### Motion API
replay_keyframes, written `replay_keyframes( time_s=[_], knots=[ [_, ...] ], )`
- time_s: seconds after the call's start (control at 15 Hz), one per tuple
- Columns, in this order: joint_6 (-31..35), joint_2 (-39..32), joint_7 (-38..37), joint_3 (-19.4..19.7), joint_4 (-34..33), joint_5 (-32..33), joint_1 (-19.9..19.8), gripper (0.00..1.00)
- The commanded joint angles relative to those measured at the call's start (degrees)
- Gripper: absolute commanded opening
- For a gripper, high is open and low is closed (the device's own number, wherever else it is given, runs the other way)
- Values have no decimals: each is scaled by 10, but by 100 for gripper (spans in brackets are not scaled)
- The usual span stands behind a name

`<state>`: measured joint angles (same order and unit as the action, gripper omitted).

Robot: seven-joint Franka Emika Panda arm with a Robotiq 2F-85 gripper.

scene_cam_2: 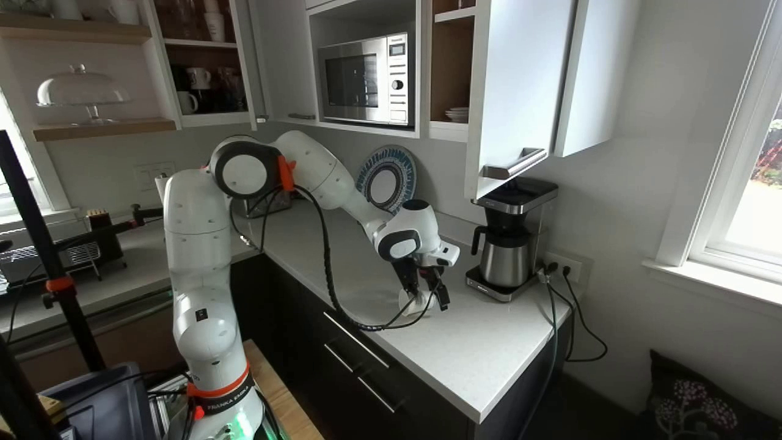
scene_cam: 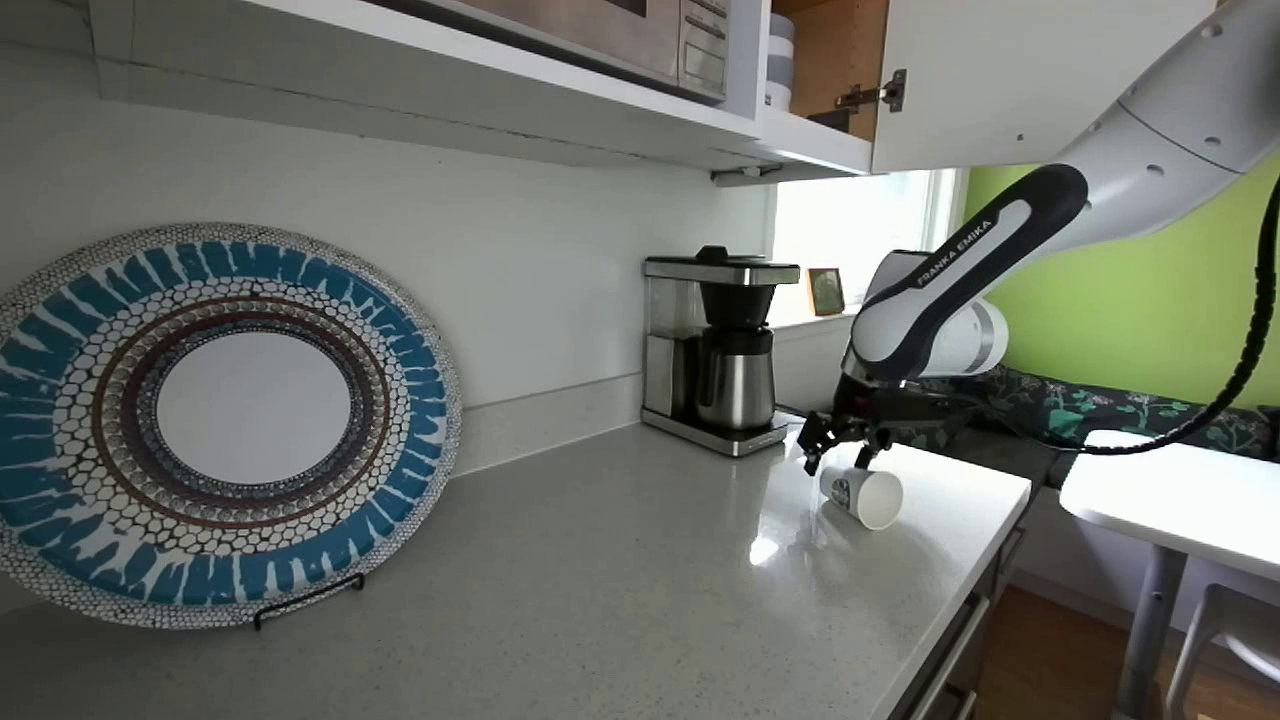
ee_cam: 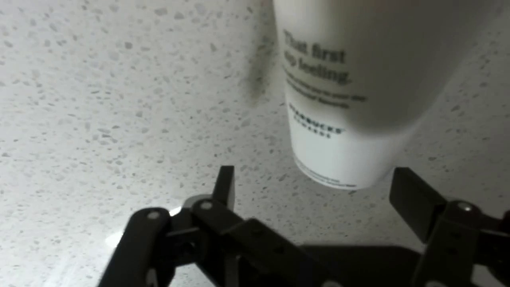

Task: Turn over the cup on the table

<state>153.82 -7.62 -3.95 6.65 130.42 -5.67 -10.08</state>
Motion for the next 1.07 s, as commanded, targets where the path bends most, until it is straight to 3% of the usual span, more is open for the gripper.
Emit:
replay_keyframes(
  time_s=[0.0, 0.67, 0.93, 1.0],
  knots=[
    [-43, -5, 69, -12, -17, -72, -5, 100],
    [-149, -16, 77, -8, -56, -71, 4, 100],
    [-145, -23, 65, -5, -60, -59, 6, 85],
    [-145, -25, 64, -5, -60, -58, 6, 75]
  ],
)
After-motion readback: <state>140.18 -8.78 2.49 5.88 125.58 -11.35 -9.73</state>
